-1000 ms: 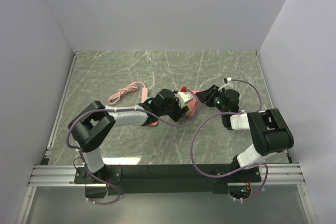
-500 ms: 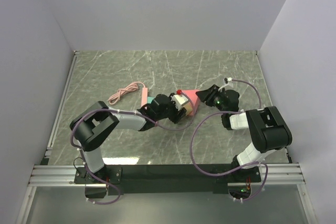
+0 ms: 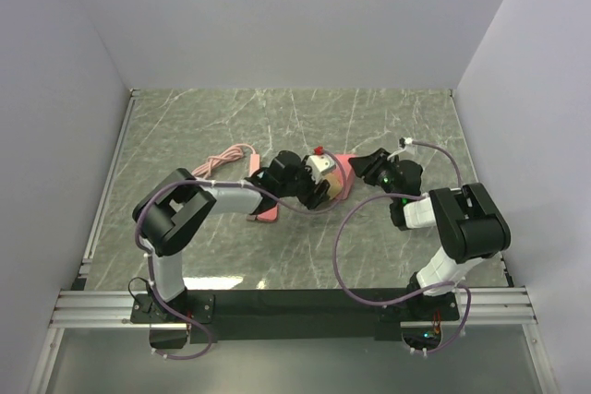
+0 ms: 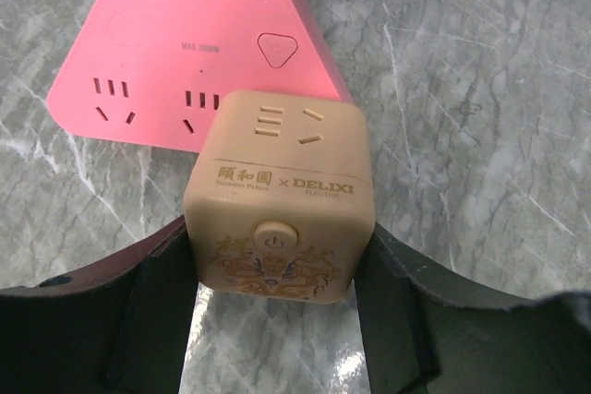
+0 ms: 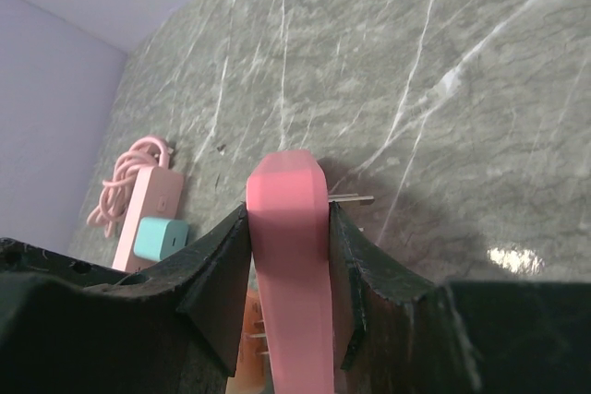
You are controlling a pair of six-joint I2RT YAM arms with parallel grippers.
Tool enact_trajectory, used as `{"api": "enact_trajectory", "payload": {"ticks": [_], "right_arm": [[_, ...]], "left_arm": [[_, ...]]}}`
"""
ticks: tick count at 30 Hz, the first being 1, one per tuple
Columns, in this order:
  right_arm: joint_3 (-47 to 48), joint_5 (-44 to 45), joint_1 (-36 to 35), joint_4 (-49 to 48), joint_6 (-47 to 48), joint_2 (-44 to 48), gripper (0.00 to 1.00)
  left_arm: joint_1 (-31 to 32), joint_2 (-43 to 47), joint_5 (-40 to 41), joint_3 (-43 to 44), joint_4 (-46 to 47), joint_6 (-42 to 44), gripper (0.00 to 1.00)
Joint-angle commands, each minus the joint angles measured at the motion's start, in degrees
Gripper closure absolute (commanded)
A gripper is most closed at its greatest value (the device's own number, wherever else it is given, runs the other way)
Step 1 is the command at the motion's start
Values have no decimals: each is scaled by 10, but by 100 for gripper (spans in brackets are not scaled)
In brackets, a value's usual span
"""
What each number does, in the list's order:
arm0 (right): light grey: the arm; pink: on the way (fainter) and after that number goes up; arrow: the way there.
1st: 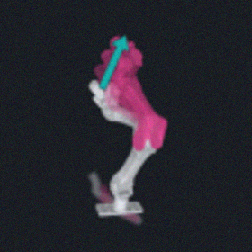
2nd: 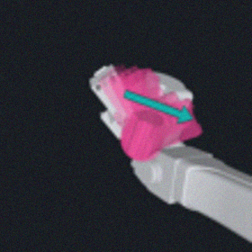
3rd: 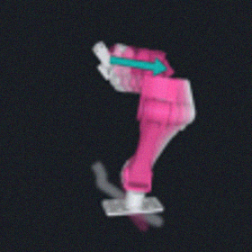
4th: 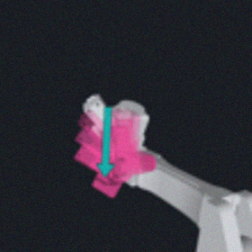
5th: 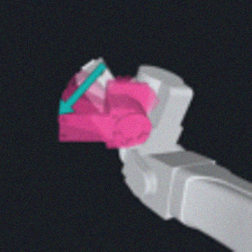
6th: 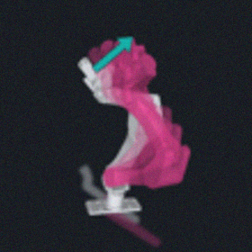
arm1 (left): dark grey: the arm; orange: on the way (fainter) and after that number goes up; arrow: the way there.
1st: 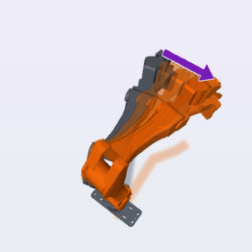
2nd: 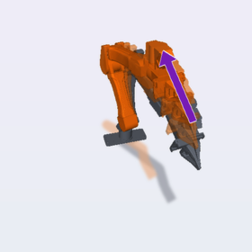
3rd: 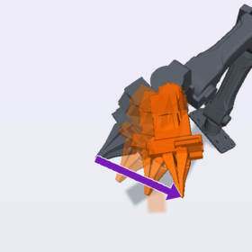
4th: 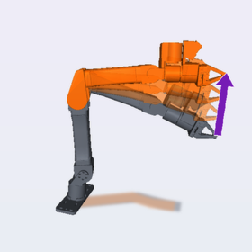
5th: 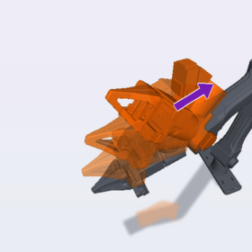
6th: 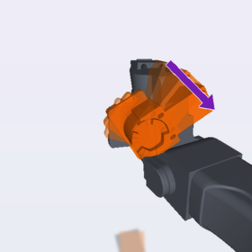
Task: Insert the plug
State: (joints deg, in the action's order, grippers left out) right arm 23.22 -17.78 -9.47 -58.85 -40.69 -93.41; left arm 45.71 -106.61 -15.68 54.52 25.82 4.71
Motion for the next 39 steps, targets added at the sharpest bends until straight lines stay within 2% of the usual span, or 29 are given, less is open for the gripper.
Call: {"api": "enact_trajectory", "payload": {"ticks": [1,15,31,39], "right_arm": [[-35,-153,-41,73,-42,-42,100],[-44,-175,-63,19,-66,-71,100],[-52,-174,-74,16,-63,-85,100],[-51,-173,-75,26,-60,-81,100]], "left_arm": [[3,-52,14,64,-52,5,99],[4,-101,32,183,-176,18,100],[4,-146,30,292,-227,38,100],[4,-149,36,292,-207,35,100]]}}
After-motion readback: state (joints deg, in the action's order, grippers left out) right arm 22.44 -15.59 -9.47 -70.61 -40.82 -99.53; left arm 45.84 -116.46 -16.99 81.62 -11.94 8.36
